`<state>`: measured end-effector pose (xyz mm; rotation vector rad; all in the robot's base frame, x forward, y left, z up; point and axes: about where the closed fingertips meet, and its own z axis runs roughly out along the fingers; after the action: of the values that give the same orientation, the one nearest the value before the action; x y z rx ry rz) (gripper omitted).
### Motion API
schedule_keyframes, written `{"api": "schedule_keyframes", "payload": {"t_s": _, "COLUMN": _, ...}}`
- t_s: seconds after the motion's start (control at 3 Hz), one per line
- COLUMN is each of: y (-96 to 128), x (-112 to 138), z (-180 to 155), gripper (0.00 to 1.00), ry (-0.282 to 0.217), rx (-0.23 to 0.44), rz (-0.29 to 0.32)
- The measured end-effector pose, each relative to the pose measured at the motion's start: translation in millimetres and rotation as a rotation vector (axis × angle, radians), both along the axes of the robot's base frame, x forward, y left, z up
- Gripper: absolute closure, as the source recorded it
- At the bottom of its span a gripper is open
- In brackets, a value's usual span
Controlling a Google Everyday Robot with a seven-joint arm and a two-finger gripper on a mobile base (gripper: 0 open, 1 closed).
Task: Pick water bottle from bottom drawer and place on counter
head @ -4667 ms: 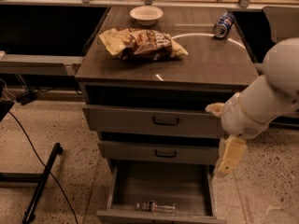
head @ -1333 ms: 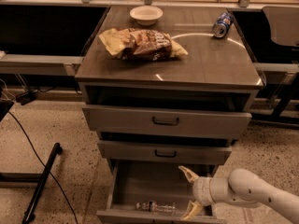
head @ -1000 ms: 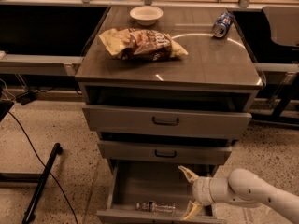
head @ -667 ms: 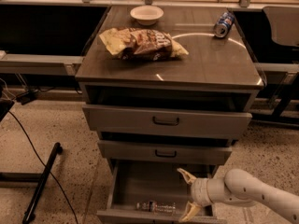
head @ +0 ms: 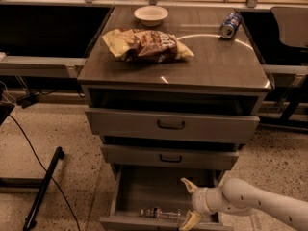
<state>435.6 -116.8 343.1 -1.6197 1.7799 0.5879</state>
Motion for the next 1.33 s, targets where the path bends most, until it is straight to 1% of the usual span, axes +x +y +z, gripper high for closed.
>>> {"api": "schedule_keyframes", "payload": {"t_s": 0.33, "y": 5, "x": 2, "z": -16, "gripper": 0.00, "ry": 0.026, "rx": -0.043, "rz": -0.034}}
{"api": "schedule_keyframes", "payload": {"t_s": 0.67, "y": 6, "x": 8, "z": -41, "gripper": 0.00, "ry": 0.087, "rx": -0.035, "rz": -0.031}}
{"api": "schedule_keyframes", "payload": {"t_s": 1.0, "y": 9, "x": 8, "z": -38, "gripper": 0.00, "ry": 0.098, "rx": -0.022, "rz": -0.012}}
{"api": "schedule_keyframes", "payload": {"t_s": 1.33, "y": 16, "x": 17, "z": -42, "gripper": 0.00, "ry": 0.076, "rx": -0.025, "rz": -0.004}}
